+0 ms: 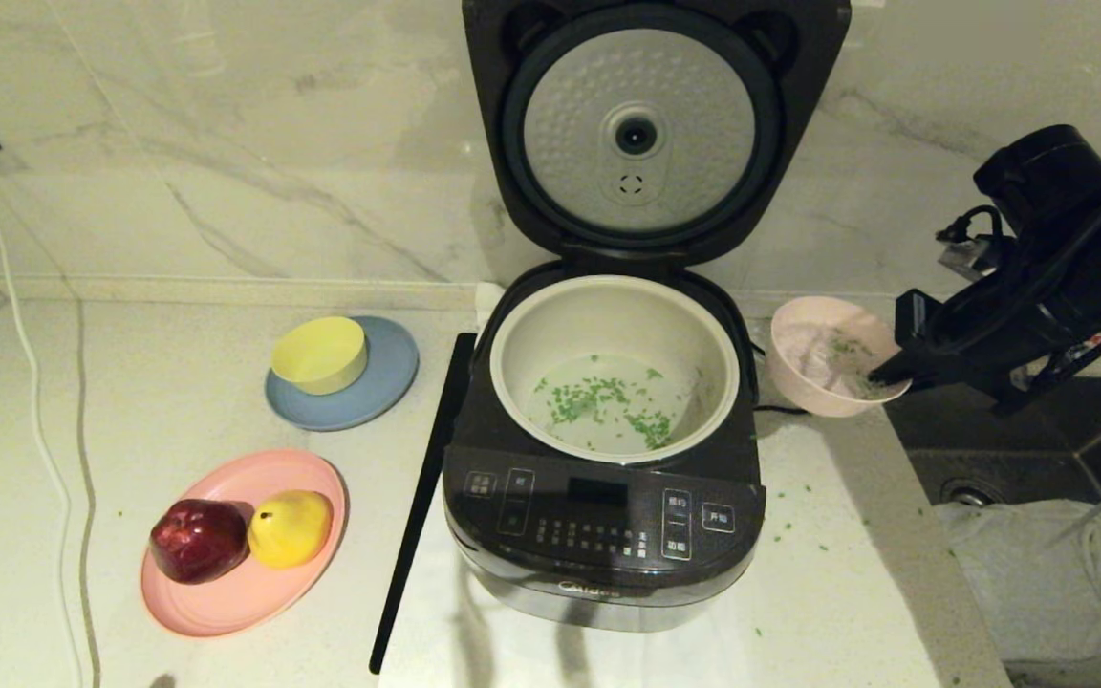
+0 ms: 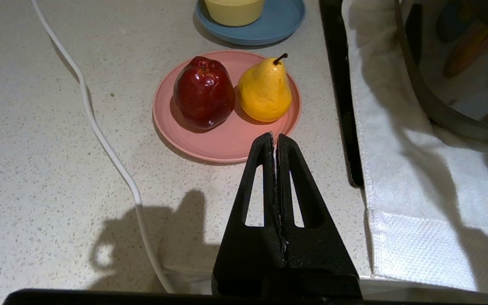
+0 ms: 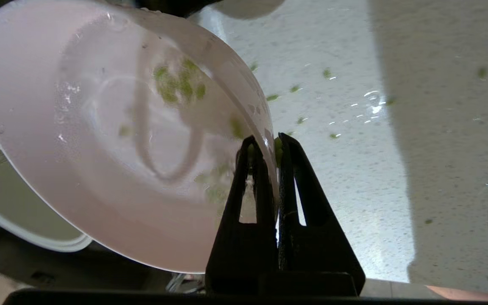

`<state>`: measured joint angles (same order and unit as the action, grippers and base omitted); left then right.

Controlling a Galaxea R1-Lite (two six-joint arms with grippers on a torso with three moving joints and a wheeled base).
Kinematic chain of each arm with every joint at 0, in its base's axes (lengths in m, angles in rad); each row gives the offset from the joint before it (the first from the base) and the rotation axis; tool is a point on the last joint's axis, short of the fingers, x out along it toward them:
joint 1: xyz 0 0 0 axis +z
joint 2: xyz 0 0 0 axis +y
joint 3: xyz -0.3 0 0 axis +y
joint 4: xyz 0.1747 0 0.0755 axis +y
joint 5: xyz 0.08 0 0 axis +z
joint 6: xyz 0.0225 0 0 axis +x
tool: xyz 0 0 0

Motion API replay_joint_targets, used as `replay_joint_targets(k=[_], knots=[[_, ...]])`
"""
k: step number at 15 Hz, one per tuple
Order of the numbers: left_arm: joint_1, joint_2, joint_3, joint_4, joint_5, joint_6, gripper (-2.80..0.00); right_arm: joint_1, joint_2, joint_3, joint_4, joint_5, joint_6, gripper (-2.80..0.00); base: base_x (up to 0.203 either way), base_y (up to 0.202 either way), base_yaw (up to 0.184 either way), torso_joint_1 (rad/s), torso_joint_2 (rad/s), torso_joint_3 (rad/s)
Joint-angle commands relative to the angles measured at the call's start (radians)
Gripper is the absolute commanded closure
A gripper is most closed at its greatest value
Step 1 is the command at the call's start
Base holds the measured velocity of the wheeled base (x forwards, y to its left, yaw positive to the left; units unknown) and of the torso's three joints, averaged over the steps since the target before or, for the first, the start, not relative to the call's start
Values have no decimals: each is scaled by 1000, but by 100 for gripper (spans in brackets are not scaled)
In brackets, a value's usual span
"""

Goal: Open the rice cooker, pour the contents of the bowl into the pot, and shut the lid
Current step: Pour the water from the bowl into the rice cooker

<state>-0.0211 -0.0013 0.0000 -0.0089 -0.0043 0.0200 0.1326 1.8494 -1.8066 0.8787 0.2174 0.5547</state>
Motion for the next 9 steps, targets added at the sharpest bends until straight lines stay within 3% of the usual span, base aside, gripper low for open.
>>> replay_joint_targets(k=[1, 4, 6, 9], knots=[[0, 0, 9, 0, 0, 0, 0, 27, 22, -63, 39, 2, 11, 0, 0, 0, 0, 0, 0, 0], [1, 0, 9, 0, 0, 0, 0, 70, 33, -122, 81, -4, 19, 0, 0, 0, 0, 0, 0, 0], [1, 0, 9, 0, 0, 0, 0, 107, 37, -123, 80, -62, 19, 0, 0, 0, 0, 0, 0, 0], [1, 0, 9, 0, 0, 0, 0, 150, 32, -123, 70, -83, 35, 0, 0, 0, 0, 0, 0, 0]])
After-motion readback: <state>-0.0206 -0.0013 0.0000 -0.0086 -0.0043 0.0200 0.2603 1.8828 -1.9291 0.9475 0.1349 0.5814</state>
